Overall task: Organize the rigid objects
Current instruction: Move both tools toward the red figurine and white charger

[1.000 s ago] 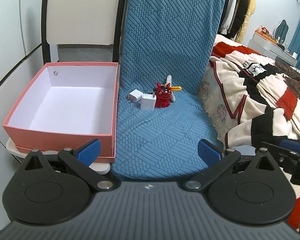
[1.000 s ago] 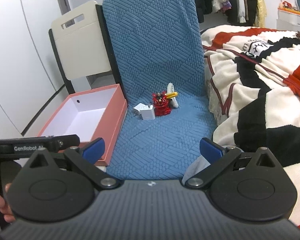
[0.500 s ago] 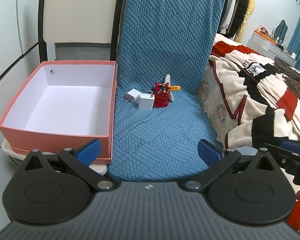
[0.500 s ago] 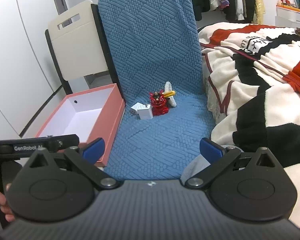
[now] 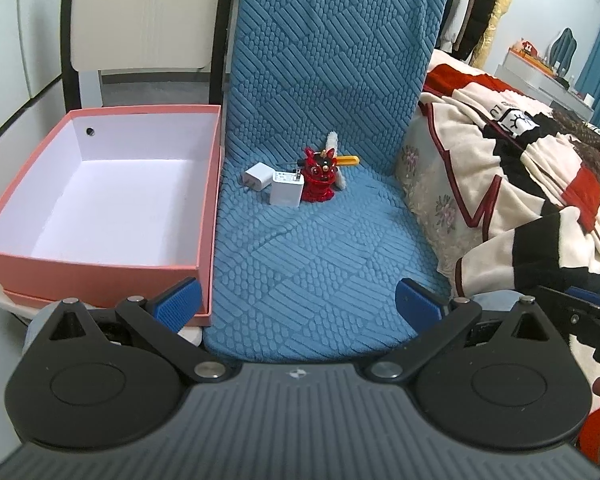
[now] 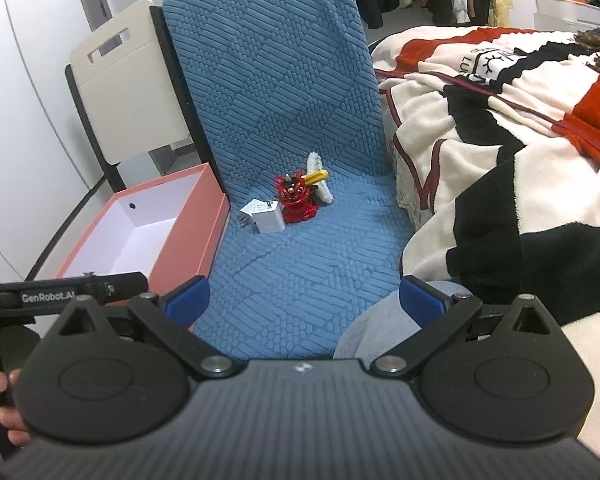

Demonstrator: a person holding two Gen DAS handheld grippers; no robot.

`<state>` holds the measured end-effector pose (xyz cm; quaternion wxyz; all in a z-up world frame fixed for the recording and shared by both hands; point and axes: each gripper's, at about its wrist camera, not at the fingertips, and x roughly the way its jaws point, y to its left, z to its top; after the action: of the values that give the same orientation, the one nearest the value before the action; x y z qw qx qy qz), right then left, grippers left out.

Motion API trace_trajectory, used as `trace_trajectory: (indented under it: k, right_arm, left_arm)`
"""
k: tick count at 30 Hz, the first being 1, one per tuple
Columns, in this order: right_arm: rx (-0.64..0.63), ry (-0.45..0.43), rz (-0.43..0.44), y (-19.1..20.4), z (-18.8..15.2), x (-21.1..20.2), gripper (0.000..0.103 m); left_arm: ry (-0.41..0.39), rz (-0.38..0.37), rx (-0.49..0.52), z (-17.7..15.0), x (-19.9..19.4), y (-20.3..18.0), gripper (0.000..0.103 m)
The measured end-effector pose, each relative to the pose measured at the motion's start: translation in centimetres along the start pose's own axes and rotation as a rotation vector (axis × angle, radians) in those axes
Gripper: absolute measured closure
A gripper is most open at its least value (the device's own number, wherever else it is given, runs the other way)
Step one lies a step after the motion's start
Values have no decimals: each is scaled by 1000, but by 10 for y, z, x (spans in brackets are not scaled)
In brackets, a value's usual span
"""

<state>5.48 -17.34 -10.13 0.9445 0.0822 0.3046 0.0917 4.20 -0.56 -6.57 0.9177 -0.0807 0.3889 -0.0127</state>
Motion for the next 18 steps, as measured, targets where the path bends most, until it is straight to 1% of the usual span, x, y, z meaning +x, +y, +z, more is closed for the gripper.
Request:
trace_trajectory:
  k: [6,10,18]
  right_arm:
    - [0,5,7,-5,7,26,0]
    - [-1,6,18,-7,14,44,0]
    - [-2,1,20,-13,27,77,0]
  left_arm:
    - [18,-22,18,10,31,-4,0]
    - [15,-27,43,17,52,-10,0]
    - [31,-34,61,28,90,-12,0]
